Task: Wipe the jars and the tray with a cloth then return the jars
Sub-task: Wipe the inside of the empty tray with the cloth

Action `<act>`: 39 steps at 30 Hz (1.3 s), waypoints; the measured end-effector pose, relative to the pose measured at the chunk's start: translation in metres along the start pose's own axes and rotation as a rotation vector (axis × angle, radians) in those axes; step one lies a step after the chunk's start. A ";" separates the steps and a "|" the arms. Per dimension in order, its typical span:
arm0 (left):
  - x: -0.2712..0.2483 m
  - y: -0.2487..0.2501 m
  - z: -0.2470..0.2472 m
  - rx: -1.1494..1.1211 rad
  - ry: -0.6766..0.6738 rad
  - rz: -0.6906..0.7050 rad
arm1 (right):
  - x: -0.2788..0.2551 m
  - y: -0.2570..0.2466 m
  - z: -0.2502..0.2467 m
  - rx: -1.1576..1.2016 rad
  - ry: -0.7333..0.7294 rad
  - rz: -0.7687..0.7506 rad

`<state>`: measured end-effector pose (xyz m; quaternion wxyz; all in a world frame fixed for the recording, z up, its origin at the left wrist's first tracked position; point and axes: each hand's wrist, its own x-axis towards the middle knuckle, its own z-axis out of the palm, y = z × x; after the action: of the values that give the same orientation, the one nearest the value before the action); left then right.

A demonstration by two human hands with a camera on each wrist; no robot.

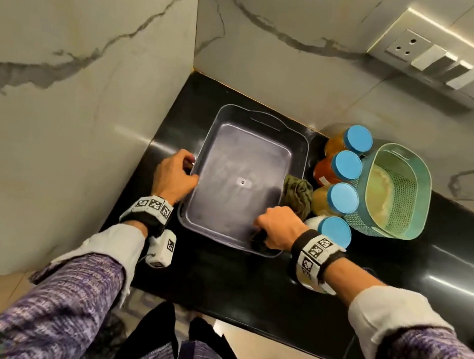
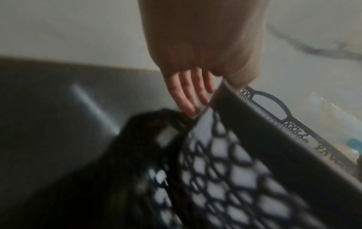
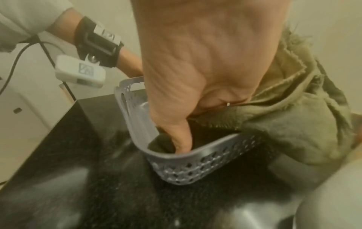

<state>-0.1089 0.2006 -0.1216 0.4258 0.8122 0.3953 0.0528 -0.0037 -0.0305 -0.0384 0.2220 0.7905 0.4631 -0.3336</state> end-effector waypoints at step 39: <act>-0.050 -0.020 0.025 -0.334 0.430 -0.058 | 0.028 -0.141 0.026 0.711 0.377 0.166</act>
<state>-0.1440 0.1566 -0.1397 0.4615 0.6891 0.4855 0.2764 -0.1266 0.0354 -0.0819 -0.1276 0.8999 0.2863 -0.3033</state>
